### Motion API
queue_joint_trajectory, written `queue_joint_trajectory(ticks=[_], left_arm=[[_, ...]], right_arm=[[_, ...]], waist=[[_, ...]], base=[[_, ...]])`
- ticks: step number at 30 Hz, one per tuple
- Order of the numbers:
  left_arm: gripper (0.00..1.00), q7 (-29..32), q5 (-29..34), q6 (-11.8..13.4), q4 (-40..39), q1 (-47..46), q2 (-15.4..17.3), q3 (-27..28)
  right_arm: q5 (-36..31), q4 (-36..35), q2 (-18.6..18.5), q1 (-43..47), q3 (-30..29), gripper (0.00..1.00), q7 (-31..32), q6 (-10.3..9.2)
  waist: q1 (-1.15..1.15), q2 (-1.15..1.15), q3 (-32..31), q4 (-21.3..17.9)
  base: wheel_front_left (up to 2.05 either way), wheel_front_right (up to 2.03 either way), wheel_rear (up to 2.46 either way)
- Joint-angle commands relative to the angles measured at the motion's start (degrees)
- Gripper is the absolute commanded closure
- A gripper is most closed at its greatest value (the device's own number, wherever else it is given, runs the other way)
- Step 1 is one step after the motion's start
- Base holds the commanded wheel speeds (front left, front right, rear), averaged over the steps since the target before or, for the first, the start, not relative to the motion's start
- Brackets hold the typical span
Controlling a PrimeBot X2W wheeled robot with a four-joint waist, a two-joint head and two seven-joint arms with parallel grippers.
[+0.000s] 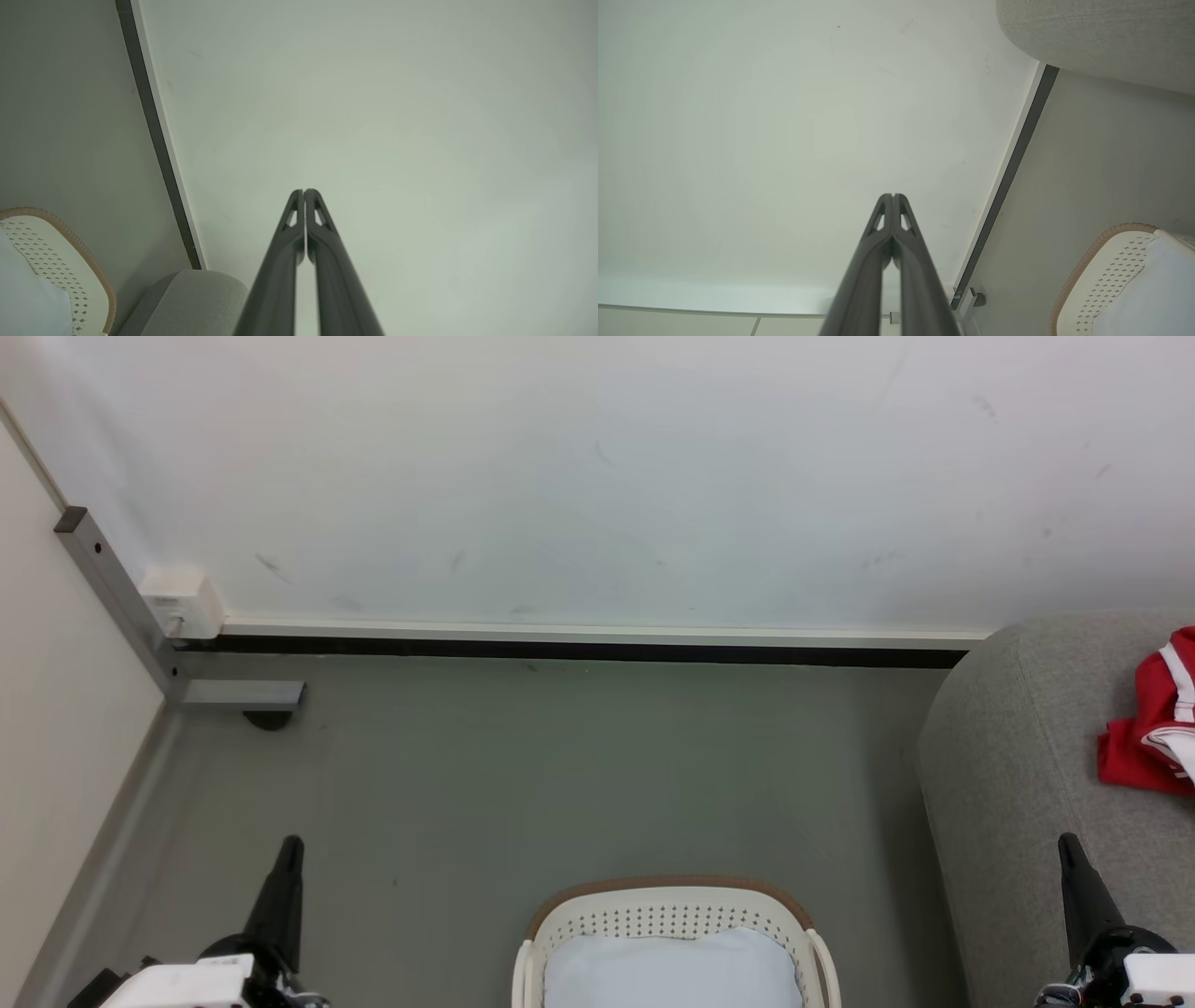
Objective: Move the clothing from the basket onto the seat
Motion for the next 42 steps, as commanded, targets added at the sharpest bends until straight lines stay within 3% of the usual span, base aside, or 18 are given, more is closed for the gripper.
queue_joint_trajectory(ticks=[1, 42], left_arm=[[1.0, 0.2, -0.8, -0.3, -0.2, -0.5, 0.1, 0.1], [1.0, 0.2, -0.8, -0.3, -0.2, -0.5, 0.1, 0.1]], right_arm=[[0.1, -0.3, -0.5, -0.7, -0.2, 1.0, 0.2, -0.12], [0.1, -0.3, -0.5, -0.7, -0.2, 1.0, 0.2, -0.12]], waist=[[0.0, 0.0, 0.0, 0.0], [0.0, 0.0, 0.0, 0.0]], base=[[0.0, 0.0, 0.0], [0.0, 0.0, 0.0]])
